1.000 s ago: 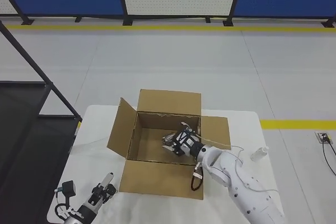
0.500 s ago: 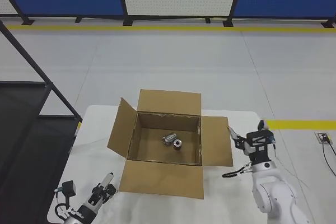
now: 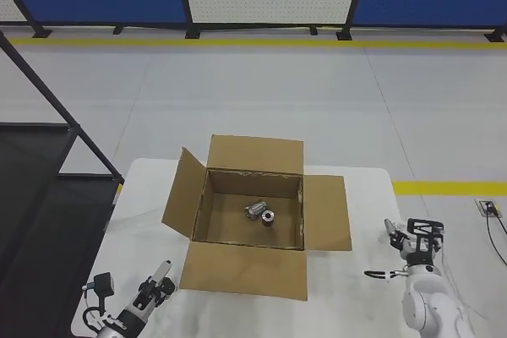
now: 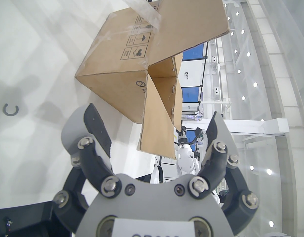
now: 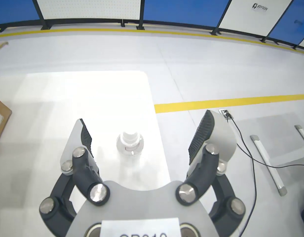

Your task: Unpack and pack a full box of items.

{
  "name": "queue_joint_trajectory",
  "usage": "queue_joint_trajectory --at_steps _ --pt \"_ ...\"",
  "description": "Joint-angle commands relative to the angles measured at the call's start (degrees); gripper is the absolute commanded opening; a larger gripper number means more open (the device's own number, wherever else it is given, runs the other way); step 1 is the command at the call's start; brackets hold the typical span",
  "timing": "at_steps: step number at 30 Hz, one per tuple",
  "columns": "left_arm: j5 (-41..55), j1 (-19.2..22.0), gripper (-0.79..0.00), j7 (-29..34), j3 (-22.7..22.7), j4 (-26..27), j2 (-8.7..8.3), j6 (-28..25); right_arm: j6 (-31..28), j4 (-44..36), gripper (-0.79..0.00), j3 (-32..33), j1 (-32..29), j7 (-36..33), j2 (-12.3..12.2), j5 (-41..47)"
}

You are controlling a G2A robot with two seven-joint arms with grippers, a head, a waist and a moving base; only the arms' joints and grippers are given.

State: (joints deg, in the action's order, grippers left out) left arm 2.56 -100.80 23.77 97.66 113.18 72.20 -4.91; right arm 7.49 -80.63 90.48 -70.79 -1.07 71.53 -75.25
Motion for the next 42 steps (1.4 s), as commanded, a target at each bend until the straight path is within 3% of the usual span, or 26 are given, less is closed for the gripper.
queue_joint_trajectory --at_steps 1,3,5,7,10,19,26,30,37,42 --pt "0.0 0.0 0.000 0.0 0.0 0.0 0.00 0.0 -2.4 3.2 0.000 -0.5 1.5 -0.9 0.0 0.0" --pt "0.0 0.0 0.000 0.0 0.0 0.0 0.00 0.0 -3.5 5.8 0.000 -0.8 2.8 -1.4 -0.1 -0.1" --pt "0.0 0.0 0.000 0.0 0.0 0.0 0.00 0.0 -4.4 7.6 -0.132 -1.1 3.8 -1.4 0.0 0.1" --pt "0.0 0.0 0.000 0.0 0.0 0.0 0.00 0.0 -5.4 8.9 -0.489 -1.5 4.3 -0.5 0.0 0.3" --pt "0.0 0.0 0.000 0.0 0.0 0.0 0.00 0.0 -5.8 10.1 -0.785 -1.9 4.9 0.4 0.1 0.1" --pt "0.0 0.0 0.000 0.0 0.0 0.0 0.00 0.0 -6.9 4.9 -0.785 -2.7 3.4 3.2 0.1 -0.9" --pt "0.0 0.0 0.000 0.0 0.0 0.0 0.00 0.0 -2.7 -7.8 -0.785 -4.5 1.6 2.0 0.6 -2.5" --pt "0.0 0.0 0.000 0.0 0.0 0.0 0.00 0.0 -3.9 -15.5 -0.785 -5.9 1.7 -0.3 0.7 -3.0" --pt "0.0 0.0 0.000 0.0 0.0 0.0 0.00 0.0 -5.6 -23.4 -0.785 -11.7 4.6 -1.5 1.3 -4.9" --pt "0.0 0.0 0.000 0.0 0.0 0.0 0.00 0.0 -8.9 -19.3 -0.785 -20.5 12.1 -6.5 2.4 -6.9"
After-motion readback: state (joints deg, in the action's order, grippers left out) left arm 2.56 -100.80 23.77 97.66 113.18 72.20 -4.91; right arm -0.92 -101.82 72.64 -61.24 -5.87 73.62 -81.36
